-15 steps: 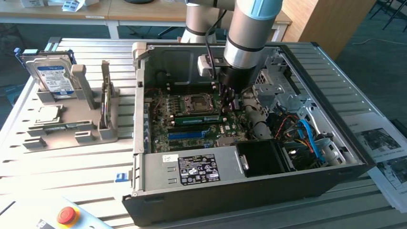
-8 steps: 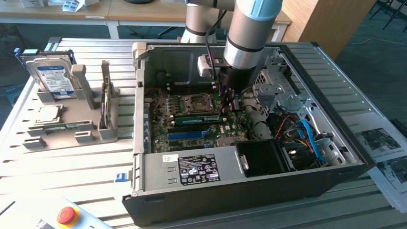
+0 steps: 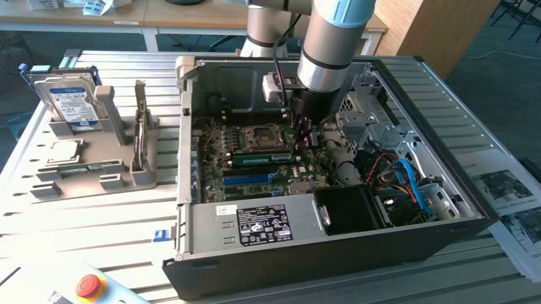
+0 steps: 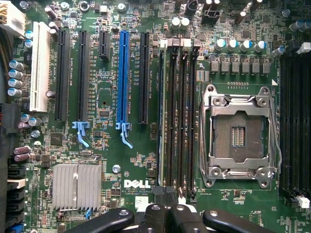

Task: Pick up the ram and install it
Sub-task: 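Press down the ram until it locks into place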

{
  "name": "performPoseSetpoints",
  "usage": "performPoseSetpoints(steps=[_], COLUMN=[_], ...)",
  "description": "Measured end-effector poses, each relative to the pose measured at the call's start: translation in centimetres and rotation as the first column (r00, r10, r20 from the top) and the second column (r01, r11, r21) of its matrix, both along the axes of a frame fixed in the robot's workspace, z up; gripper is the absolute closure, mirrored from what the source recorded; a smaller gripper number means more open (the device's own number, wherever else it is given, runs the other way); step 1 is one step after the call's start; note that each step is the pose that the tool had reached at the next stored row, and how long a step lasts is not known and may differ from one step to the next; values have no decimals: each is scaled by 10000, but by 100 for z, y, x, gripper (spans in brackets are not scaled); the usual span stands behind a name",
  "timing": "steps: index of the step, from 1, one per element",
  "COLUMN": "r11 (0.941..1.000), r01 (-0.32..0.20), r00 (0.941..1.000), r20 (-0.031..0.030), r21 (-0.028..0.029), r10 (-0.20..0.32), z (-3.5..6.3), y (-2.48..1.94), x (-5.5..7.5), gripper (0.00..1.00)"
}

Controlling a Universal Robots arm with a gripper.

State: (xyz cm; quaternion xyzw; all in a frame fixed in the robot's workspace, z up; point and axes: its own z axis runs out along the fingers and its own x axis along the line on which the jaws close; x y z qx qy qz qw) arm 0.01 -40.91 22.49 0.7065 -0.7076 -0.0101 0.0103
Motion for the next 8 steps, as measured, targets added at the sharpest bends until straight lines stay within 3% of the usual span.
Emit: performPoseSetpoints(steps=[8], r11=[10000], r01=[0], r00=[10000], r20=[0], r21=[0], r10=[0], z=[-6], y=[0], x=[0], gripper=[89])
